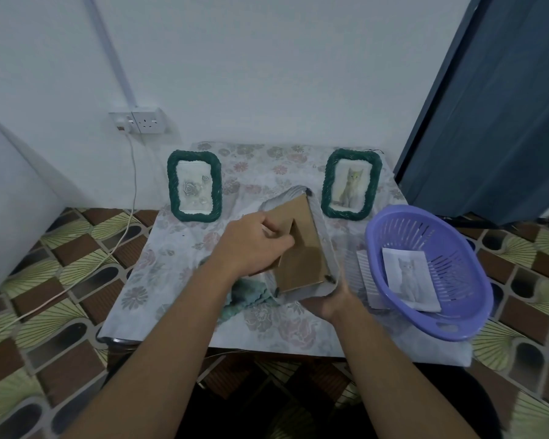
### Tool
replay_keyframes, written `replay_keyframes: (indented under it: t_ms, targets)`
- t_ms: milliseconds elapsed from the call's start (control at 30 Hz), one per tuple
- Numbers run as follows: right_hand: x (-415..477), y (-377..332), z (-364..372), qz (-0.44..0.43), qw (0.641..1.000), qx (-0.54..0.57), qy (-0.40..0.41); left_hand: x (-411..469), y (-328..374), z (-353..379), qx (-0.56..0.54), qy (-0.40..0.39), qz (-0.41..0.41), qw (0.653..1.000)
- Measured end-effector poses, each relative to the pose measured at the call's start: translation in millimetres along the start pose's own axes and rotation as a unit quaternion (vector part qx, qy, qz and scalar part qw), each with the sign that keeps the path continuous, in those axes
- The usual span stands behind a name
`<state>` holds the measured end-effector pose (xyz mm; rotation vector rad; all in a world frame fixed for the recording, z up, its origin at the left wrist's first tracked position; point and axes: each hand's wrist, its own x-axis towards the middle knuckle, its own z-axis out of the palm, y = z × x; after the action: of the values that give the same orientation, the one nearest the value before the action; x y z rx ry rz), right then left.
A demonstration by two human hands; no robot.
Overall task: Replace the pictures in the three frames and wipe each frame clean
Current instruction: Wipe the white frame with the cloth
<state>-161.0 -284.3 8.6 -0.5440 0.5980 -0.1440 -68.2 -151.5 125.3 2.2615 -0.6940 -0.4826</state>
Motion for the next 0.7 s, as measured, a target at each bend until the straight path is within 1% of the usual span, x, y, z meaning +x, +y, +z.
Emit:
replay_keyframes:
  t_ms: [67,133,167,267,433,567,700]
  targets:
    - [1.3,3.7,3.3,0.036,0.999,-0.037,-0.011,-1.5,0.5,-2.2,-0.069,-0.005,-0.009,0.998]
    - [-2.1,5.5,12.5,0.065,0.990,-0.106,-0.061,-4.3,2.2,-4.2,-0.126,-0.020,-0.012,0.992]
    - [-3.3,5.5,16.5,0.075,0.987,-0.122,-0.079,-5.7,2.4,-5.1,-0.149,-0.032,-0.013,0.988]
    - [-2.9,4.1,17.8,0.084,0.986,-0.102,-0.104,-6.7,-0.3,-7.0,-0.203,-0.054,-0.022,0.977]
    - [-6.0,-6.9,14.8,0.083,0.987,-0.038,-0.133,-6.1,-14.8,-5.4,-0.240,-0.060,-0.019,0.969]
    - [-10.0,-15.5,15.8,0.060,0.994,-0.061,-0.071,-3.1,-31.2,-3.8,-0.273,-0.059,-0.015,0.960]
    - [-10.0,-22.4,11.3,0.055,0.994,-0.081,-0.054,2.6,-48.0,-1.9,-0.236,-0.029,-0.015,0.971]
